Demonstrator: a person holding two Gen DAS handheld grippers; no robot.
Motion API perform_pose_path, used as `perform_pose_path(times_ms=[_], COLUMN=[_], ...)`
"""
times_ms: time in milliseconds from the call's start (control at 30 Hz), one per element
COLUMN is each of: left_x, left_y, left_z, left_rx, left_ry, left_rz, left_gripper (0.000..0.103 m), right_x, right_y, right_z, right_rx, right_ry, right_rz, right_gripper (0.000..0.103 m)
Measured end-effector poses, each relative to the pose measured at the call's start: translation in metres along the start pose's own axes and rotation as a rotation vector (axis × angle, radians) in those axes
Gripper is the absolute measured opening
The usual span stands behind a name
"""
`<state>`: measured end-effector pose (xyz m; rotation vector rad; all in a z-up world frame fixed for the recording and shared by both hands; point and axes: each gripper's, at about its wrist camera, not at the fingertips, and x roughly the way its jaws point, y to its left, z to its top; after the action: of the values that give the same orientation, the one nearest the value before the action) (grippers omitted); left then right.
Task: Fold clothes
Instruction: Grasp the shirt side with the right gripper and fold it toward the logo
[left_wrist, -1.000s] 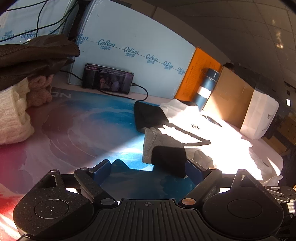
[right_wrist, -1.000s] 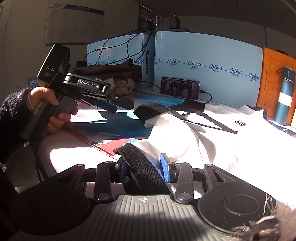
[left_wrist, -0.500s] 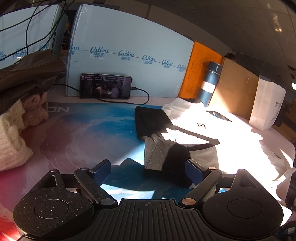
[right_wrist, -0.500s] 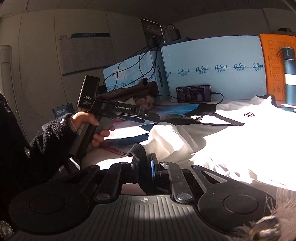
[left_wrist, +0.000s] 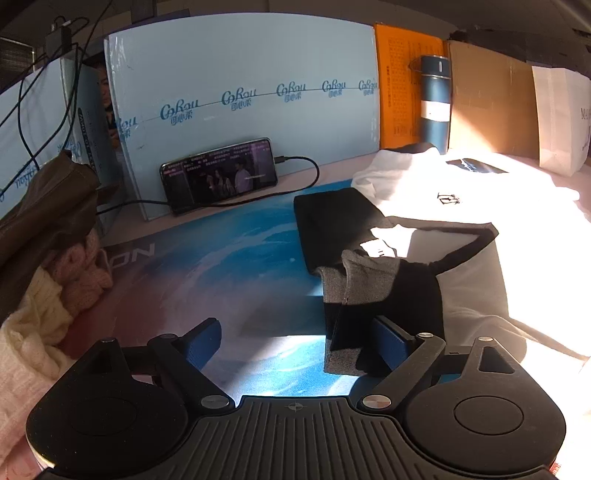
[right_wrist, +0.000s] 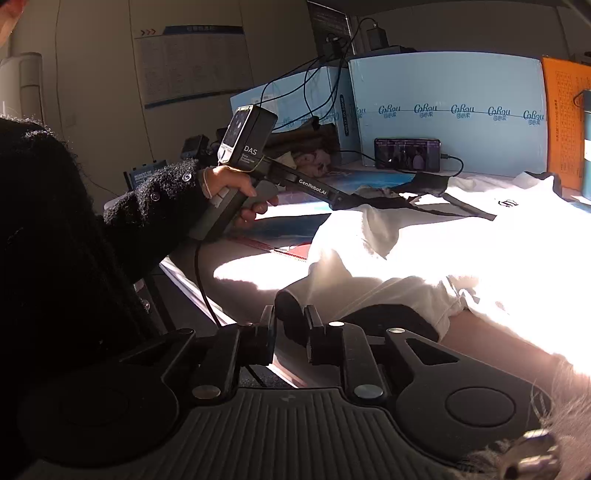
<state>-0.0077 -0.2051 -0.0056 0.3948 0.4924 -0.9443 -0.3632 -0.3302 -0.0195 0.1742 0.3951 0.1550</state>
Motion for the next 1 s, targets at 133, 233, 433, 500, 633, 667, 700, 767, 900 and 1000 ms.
perform_pose_path(times_ms=[133,233,433,500,633,667,700,767,900,1000], left_x=[-0.018,-0.035,-0.033,-0.024,-0.005,-0.002,0.0,0.004,0.008,0.008], left_y=[-0.004,-0.017,-0.07,-0.087,-0.107,-0.106,-0.103,-0.098,-0.09,-0.093], left_z=[0.007,0.014,0.029,0.032,0.025,0.022,0.019,0.016,0.016,0.015], left_rx=[-0.008,0.009,0.146,0.191,0.243,0.24,0.229,0.203,0.16,0.179], left_ry=[-0.096,-0.191,-0.224,-0.207,-0.157,-0.141,-0.125,-0.103,-0.086,-0.076], left_rz=[-0.019,-0.183,-0.437,-0.464,-0.503,-0.509,-0.513,-0.516,-0.509,-0.505], left_gripper=[0.091,0.093,0.1,0.1,0.1,0.1,0.1,0.1,0.1,0.1], right_x=[-0.039,-0.069,-0.099,-0.093,-0.078,-0.074,-0.074,-0.079,-0.085,-0.085], right_y=[-0.022,-0.038,-0.095,-0.106,-0.123,-0.121,-0.119,-0.116,-0.112,-0.108], right_z=[-0.006,-0.011,-0.025,-0.028,-0.031,-0.031,-0.034,-0.042,-0.056,-0.047], right_rx=[0.139,0.244,0.686,0.747,0.817,0.797,0.801,0.836,0.893,0.822], right_ry=[-0.2,-0.35,-0.505,-0.47,-0.386,-0.377,-0.386,-0.421,-0.452,-0.401], right_rz=[-0.203,-0.356,-0.873,-0.926,-1.023,-1.061,-1.081,-1.1,-1.123,-1.291], right_gripper=[0.057,0.076,0.084,0.081,0.067,0.06,0.03,0.004,0.006,0.02])
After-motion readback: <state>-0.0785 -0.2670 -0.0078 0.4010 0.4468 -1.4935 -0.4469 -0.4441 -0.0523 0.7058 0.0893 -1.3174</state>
